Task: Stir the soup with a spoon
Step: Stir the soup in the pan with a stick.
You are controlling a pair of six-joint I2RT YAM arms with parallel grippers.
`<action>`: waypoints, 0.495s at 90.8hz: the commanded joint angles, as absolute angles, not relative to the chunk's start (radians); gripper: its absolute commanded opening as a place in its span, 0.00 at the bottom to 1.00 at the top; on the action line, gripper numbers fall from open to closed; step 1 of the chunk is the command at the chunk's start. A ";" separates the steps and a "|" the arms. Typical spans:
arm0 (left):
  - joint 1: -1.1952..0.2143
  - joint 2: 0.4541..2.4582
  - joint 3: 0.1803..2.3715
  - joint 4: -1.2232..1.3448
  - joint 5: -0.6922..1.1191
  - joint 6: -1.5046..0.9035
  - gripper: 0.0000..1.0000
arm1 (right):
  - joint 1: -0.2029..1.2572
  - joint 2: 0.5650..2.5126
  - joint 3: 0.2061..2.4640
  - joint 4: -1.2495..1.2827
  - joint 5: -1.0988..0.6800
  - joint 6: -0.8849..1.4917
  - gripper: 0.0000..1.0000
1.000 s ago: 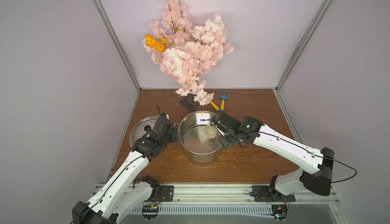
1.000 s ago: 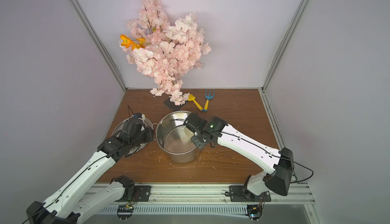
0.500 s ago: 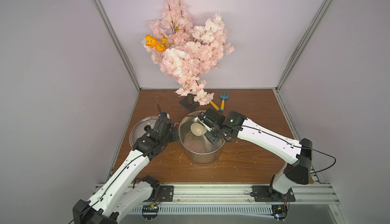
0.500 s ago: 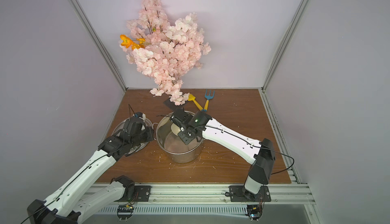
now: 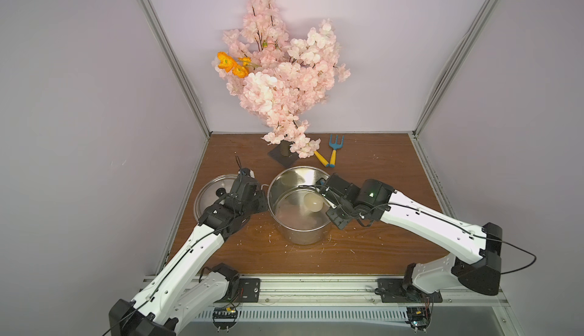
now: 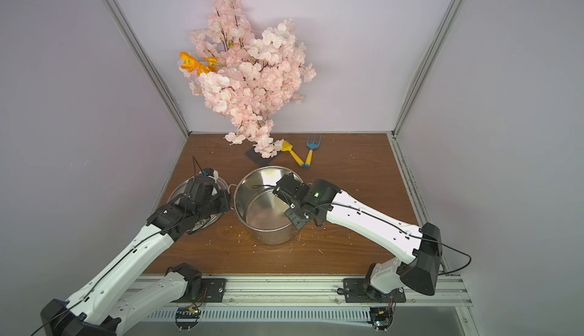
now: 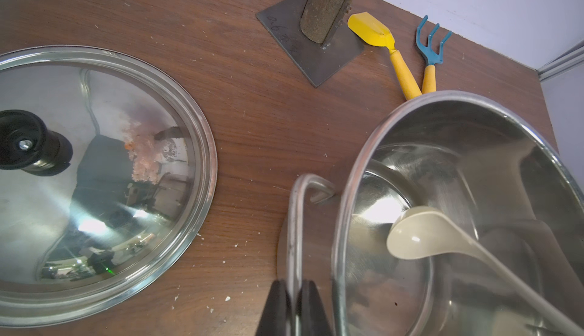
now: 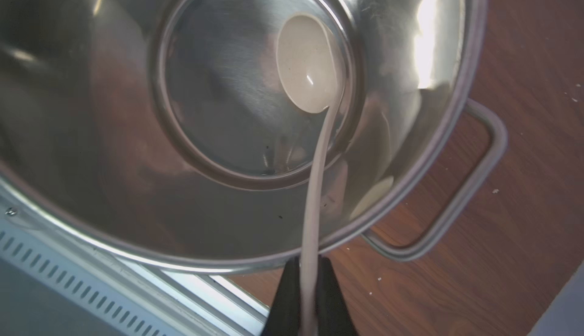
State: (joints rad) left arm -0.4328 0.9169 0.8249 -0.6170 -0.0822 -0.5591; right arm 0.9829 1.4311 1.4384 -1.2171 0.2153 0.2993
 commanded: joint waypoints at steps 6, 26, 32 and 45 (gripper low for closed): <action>-0.431 0.909 0.819 -0.649 -0.081 -0.550 0.01 | 0.939 1.473 1.496 -1.194 0.252 0.278 0.00; -0.431 0.906 0.799 -0.641 -0.073 -0.555 0.01 | 0.939 1.652 1.728 -1.204 0.186 0.241 0.00; -0.431 0.908 0.794 -0.637 -0.069 -0.555 0.01 | 0.953 1.692 1.778 -1.206 0.156 0.231 0.00; -0.431 0.918 0.794 -0.632 -0.066 -0.554 0.01 | 1.027 1.740 1.832 -1.216 0.118 0.225 0.00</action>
State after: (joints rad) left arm -0.4328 0.9096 0.8169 -0.6128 -0.0792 -0.5610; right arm 0.9710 1.7271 1.7939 -1.2190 0.1619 0.2447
